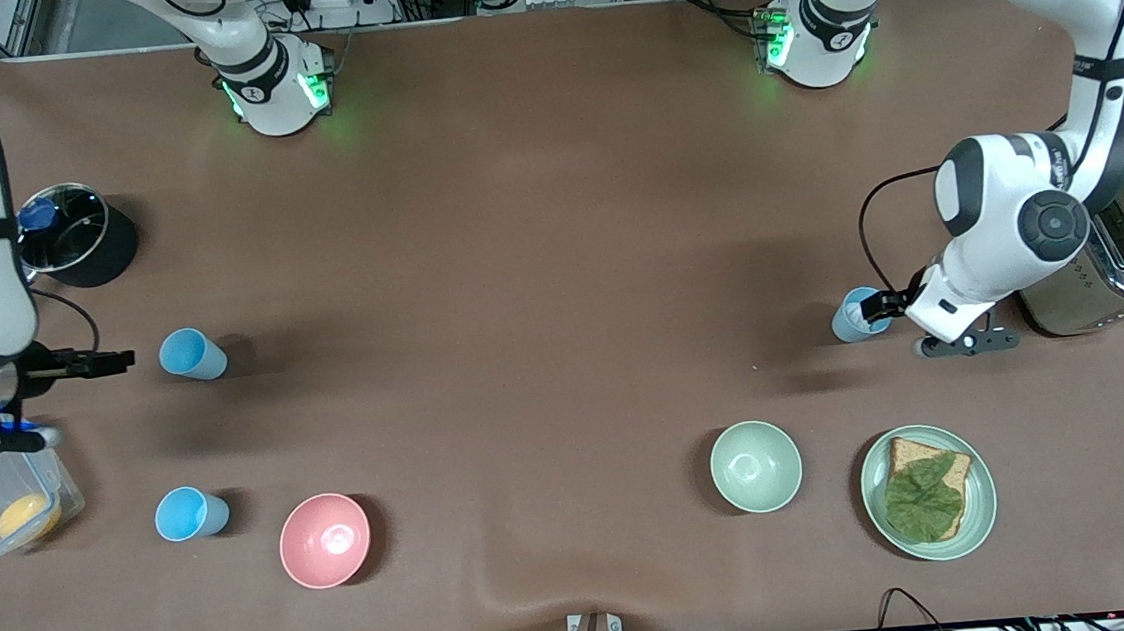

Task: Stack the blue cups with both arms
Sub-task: 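Close the right gripper and the left gripper on the blue cups, then set the left gripper's cup mid-table while the right gripper lifts its cup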

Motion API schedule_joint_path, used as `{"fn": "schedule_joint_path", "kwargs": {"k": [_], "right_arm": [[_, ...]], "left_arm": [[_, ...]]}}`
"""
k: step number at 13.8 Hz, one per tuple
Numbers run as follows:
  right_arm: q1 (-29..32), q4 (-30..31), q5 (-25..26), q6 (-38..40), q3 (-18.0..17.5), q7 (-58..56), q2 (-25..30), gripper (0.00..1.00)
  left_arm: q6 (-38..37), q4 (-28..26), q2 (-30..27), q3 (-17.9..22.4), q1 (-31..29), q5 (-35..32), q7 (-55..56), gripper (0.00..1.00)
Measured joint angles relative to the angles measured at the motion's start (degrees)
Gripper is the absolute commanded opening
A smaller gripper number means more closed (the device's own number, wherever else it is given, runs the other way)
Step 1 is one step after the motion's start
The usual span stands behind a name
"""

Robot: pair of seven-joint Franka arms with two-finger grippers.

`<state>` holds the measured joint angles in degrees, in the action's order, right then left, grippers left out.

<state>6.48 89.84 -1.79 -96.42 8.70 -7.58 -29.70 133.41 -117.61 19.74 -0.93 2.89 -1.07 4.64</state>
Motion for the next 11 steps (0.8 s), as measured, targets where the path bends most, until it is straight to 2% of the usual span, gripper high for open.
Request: {"fn": "schedule_joint_path", "kwargs": {"k": [2, 4, 5, 7, 11], "right_arm": [[-0.01, 1.51, -0.05, -2.58, -0.09, 0.00, -0.75, 1.00], [-0.02, 2.57, -0.07, -3.48, -0.13, 0.00, -1.73, 1.00], [-0.02, 2.82, -0.08, -3.77, -0.13, 0.00, -2.33, 1.00], [-0.02, 3.14, -0.38, -4.14, -0.13, 0.00, -3.91, 1.00], [-0.02, 5.18, -2.12, -6.71, -0.14, -0.39, -6.67, 1.00]], "left_arm": [[0.98, -0.58, 0.86, -0.06, -0.01, 0.00, 0.00, 0.86], [3.02, -2.10, 1.26, -0.07, -0.01, 0.01, 0.00, 0.69], [3.73, -2.87, 1.32, -0.13, -0.02, 0.01, 0.00, 0.52], [4.23, -3.67, 1.33, -0.32, -0.02, 0.01, 0.00, 0.00], [4.35, -3.90, 1.32, -1.48, -0.09, 0.01, 0.00, 0.00]]}}
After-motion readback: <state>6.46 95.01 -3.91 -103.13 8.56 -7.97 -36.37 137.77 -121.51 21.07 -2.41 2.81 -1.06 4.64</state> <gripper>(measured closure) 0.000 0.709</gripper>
